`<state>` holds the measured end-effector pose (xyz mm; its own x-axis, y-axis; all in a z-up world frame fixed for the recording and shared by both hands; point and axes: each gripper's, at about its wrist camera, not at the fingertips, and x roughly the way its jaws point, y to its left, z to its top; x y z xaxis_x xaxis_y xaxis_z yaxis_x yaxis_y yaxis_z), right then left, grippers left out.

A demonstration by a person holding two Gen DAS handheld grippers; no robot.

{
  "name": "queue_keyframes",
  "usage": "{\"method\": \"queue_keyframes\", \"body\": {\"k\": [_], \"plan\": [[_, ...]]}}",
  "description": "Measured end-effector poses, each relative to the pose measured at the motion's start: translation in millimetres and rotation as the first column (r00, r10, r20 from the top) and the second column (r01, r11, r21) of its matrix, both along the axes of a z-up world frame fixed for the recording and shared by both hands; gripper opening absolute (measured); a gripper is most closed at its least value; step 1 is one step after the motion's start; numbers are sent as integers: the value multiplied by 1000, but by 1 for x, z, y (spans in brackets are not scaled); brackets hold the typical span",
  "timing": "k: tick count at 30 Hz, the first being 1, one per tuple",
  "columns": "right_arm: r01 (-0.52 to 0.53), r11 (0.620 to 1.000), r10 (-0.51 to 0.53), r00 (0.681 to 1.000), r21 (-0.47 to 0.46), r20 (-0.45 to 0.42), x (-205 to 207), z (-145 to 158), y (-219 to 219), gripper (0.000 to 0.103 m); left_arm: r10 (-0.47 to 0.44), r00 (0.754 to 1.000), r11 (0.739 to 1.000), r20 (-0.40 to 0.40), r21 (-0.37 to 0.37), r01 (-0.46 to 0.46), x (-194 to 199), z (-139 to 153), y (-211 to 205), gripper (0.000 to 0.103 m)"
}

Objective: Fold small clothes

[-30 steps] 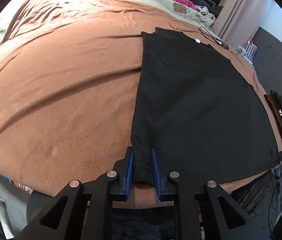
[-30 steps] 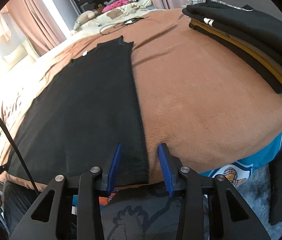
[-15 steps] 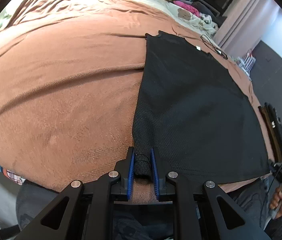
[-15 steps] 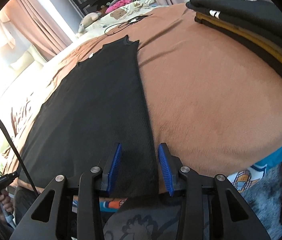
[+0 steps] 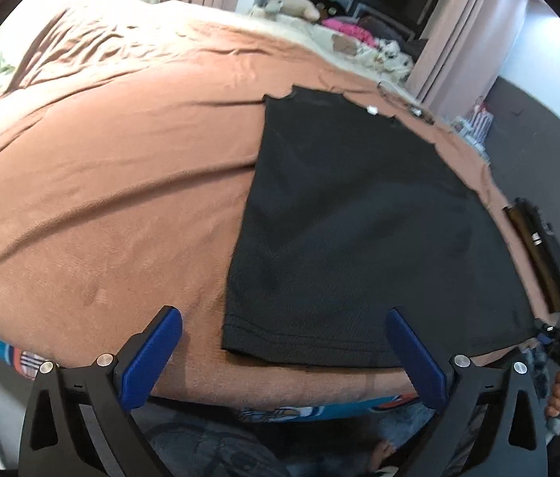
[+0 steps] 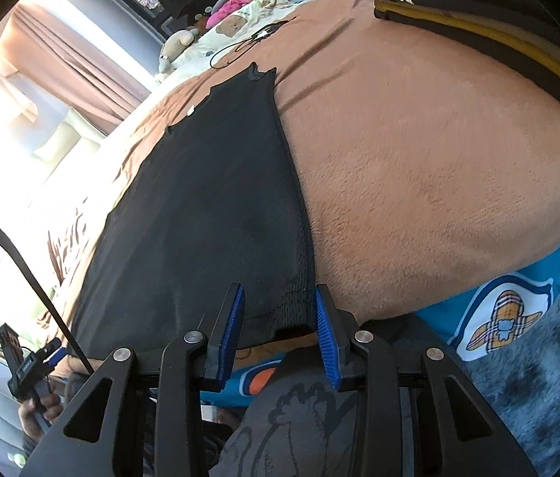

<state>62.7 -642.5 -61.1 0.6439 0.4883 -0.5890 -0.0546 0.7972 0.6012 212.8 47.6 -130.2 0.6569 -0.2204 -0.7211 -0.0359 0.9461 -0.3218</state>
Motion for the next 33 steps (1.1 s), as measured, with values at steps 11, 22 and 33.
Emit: {"method": "queue_keyframes", "body": {"k": [11, 22, 33], "plan": [[7, 1000, -7, 1000, -11, -2, -7, -2, 4, 33, -39, 999, 998, 16, -42, 40, -3, 5, 10, 100], [32, 999, -32, 999, -1, 3, -15, -3, 10, 27, -3, 996, 997, -91, -73, -4, 15, -18, 22, 37], [40, 994, -39, 999, 102, -19, -13, -12, -3, 27, 4, 995, 993, -102, -118, -16, 22, -26, 29, 32]]}}
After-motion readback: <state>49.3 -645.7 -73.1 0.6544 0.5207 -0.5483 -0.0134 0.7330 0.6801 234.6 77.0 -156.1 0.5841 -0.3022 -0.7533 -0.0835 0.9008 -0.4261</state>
